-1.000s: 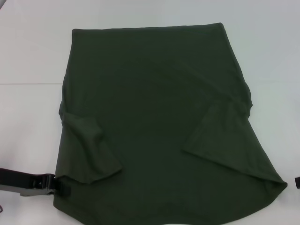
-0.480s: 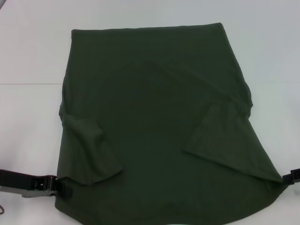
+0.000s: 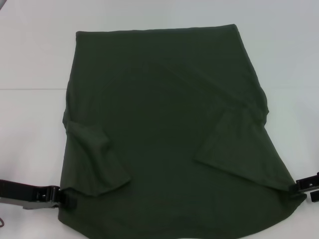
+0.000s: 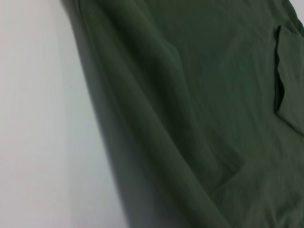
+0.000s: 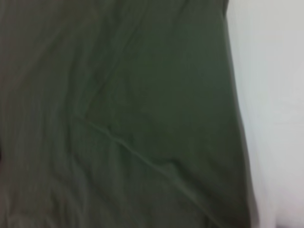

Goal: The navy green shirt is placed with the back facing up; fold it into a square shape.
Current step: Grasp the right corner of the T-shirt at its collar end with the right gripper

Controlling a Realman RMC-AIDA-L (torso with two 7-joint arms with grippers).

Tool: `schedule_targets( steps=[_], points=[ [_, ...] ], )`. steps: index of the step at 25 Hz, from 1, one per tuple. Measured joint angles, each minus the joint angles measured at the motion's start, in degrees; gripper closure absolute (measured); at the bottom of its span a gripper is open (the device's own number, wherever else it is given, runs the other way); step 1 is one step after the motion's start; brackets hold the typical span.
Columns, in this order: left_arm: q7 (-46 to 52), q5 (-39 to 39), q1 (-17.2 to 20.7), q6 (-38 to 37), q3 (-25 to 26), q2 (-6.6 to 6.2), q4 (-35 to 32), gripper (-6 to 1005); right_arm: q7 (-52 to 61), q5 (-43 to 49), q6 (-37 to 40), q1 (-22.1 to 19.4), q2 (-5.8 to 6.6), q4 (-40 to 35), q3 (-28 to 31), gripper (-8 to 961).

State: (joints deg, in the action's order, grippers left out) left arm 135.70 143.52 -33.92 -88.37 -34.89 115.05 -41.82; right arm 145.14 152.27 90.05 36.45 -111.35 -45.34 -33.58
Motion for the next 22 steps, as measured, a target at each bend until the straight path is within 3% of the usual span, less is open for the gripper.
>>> schedule_targets(
  steps=[22],
  points=[
    [-0.13, -0.10, -0.08, -0.14, 0.08, 0.00, -0.02, 967, -0.04, -0.09, -2.73, 1.18, -1.22, 2.13, -2.51, 167]
  ],
)
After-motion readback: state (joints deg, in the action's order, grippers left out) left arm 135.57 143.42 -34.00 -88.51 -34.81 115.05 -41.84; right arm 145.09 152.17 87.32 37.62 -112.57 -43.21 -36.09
